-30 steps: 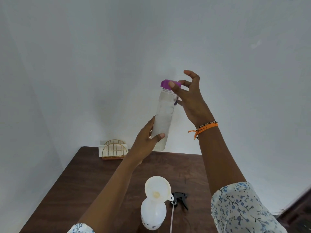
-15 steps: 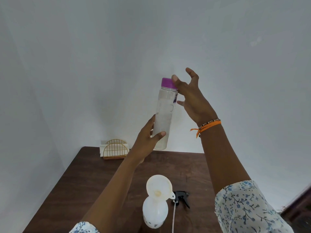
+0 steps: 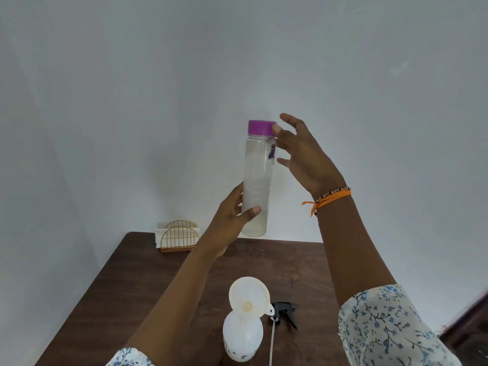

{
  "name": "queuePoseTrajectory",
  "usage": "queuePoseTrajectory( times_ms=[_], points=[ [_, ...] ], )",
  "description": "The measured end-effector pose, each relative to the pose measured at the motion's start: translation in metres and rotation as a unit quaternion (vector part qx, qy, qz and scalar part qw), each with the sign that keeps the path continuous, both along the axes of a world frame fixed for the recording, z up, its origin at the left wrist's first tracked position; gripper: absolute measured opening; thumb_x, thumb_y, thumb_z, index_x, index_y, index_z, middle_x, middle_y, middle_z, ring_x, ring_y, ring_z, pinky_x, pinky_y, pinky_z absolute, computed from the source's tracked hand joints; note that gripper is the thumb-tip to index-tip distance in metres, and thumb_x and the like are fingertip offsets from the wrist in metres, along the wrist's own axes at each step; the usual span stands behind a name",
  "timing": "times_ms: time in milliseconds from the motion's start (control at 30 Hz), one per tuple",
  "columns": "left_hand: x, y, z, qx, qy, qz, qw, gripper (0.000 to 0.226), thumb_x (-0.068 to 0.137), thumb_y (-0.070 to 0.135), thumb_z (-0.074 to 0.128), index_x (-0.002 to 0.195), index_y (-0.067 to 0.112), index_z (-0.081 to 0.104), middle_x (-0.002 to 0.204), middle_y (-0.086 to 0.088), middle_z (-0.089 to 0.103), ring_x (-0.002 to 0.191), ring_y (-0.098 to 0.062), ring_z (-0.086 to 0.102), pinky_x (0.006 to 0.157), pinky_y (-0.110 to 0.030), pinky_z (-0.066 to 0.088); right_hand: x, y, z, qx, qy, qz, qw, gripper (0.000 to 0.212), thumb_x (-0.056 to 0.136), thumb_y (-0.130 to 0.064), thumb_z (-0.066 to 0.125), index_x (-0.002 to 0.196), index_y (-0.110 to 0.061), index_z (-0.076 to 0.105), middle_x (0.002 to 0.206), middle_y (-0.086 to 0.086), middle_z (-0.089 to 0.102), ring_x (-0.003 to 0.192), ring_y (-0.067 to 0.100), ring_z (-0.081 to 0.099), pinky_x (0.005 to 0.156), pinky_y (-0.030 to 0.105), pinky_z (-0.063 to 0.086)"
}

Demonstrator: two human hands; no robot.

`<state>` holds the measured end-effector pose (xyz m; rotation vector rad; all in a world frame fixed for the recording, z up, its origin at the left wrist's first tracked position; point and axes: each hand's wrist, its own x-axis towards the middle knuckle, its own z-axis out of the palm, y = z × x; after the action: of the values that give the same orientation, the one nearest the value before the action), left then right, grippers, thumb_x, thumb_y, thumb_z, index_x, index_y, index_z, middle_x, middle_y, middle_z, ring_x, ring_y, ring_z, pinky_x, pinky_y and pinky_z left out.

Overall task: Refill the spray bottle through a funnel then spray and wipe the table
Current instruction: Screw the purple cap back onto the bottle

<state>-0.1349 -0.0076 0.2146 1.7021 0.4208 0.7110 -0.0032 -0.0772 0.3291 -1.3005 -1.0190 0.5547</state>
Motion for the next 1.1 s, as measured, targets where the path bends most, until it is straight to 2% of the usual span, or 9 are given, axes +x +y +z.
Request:
queuePoseTrajectory(
  times_ms=[133, 300, 400, 500, 600, 667, 867, 1000, 1100],
  points=[
    [-0.009, 0.003, 0.002, -0.009, -0.006, -0.075, 0.997, 0.052, 0.083, 0.026, 0.061, 0.130, 0.026, 0.041, 0.129, 0.008, 0.054, 0.115, -0.011, 0.056, 0.098, -0.032, 0.048, 0.007, -0.004, 0.000, 0.000, -0.005, 0.059, 0.998, 0.056, 0.082, -0.027, 0.063, 0.133, -0.023, 0.039, 0.120, 0.000, 0.054, 0.117, 0.018, 0.050, 0.111, 0.053, 0.027],
    [-0.014, 0.005, 0.001, -0.016, 0.005, -0.138, 0.990, 0.056, 0.079, 0.027, 0.061, 0.133, 0.023, 0.044, 0.130, 0.006, 0.057, 0.115, -0.010, 0.058, 0.095, -0.027, 0.049, 0.010, -0.008, -0.002, 0.028, 0.005, 0.148, 0.989, 0.055, 0.073, -0.031, 0.073, 0.123, -0.017, 0.052, 0.121, 0.009, 0.058, 0.114, 0.024, 0.054, 0.095, 0.039, 0.046],
    [-0.012, 0.005, -0.002, -0.005, 0.027, -0.119, 0.992, 0.048, 0.082, 0.025, 0.063, 0.127, 0.031, 0.045, 0.126, 0.012, 0.058, 0.112, -0.005, 0.059, 0.093, -0.025, 0.050, 0.009, -0.005, -0.007, 0.031, -0.006, 0.109, 0.993, 0.030, 0.089, -0.013, 0.057, 0.119, -0.014, 0.054, 0.120, 0.011, 0.056, 0.110, 0.024, 0.054, 0.095, 0.044, 0.043],
    [-0.006, 0.006, -0.006, 0.005, 0.049, -0.079, 0.996, 0.046, 0.083, 0.024, 0.067, 0.121, 0.035, 0.044, 0.120, 0.016, 0.058, 0.109, -0.006, 0.059, 0.092, -0.027, 0.049, 0.006, -0.001, -0.014, 0.012, -0.021, 0.051, 0.998, 0.028, 0.091, -0.012, 0.053, 0.119, -0.016, 0.054, 0.119, 0.008, 0.055, 0.106, 0.021, 0.053, 0.096, 0.045, 0.042],
    [0.000, 0.002, -0.011, 0.027, 0.056, -0.039, 0.997, 0.046, 0.084, 0.026, 0.066, 0.121, 0.034, 0.041, 0.120, 0.013, 0.054, 0.112, -0.011, 0.053, 0.089, -0.025, 0.045, 0.000, 0.001, -0.019, 0.028, -0.023, 0.005, 0.999, 0.033, 0.092, -0.011, 0.053, 0.125, -0.010, 0.051, 0.115, 0.006, 0.054, 0.095, 0.011, 0.055, 0.076, 0.016, 0.049],
    [0.003, 0.000, -0.013, 0.048, 0.057, -0.007, 0.997, 0.047, 0.086, 0.027, 0.063, 0.125, 0.032, 0.039, 0.122, 0.011, 0.051, 0.114, -0.012, 0.051, 0.089, -0.024, 0.043, -0.001, 0.002, -0.023, 0.039, -0.040, -0.026, 0.998, 0.034, 0.092, -0.012, 0.053, 0.126, -0.008, 0.049, 0.117, 0.008, 0.052, 0.092, 0.007, 0.054, 0.068, 0.008, 0.049],
    [0.012, -0.012, -0.017, 0.100, 0.081, 0.089, 0.988, 0.057, 0.088, 0.030, 0.061, 0.136, 0.024, 0.032, 0.137, 0.001, 0.045, 0.119, -0.017, 0.047, 0.099, -0.035, 0.043, -0.003, 0.007, -0.030, 0.064, -0.028, -0.088, 0.994, 0.035, 0.092, -0.014, 0.054, 0.125, -0.009, 0.049, 0.126, 0.015, 0.049, 0.098, 0.015, 0.052, 0.063, 0.008, 0.050],
    [0.017, -0.018, -0.017, 0.120, 0.084, 0.106, 0.983, 0.057, 0.087, 0.030, 0.061, 0.136, 0.023, 0.032, 0.138, 0.000, 0.045, 0.118, -0.017, 0.048, 0.098, -0.033, 0.043, 0.000, 0.009, -0.036, 0.068, -0.015, -0.120, 0.990, 0.036, 0.092, -0.014, 0.055, 0.126, -0.008, 0.048, 0.126, 0.014, 0.049, 0.101, 0.019, 0.051, 0.062, 0.008, 0.050],
    [0.017, -0.017, -0.019, 0.091, 0.082, 0.090, 0.988, 0.059, 0.086, 0.030, 0.063, 0.136, 0.024, 0.033, 0.137, 0.001, 0.046, 0.110, -0.011, 0.046, 0.095, -0.030, 0.043, 0.005, 0.007, -0.040, 0.042, -0.008, -0.099, 0.994, 0.042, 0.092, -0.021, 0.054, 0.131, -0.012, 0.043, 0.130, 0.013, 0.047, 0.106, 0.019, 0.051, 0.070, 0.013, 0.051]
  ],
)
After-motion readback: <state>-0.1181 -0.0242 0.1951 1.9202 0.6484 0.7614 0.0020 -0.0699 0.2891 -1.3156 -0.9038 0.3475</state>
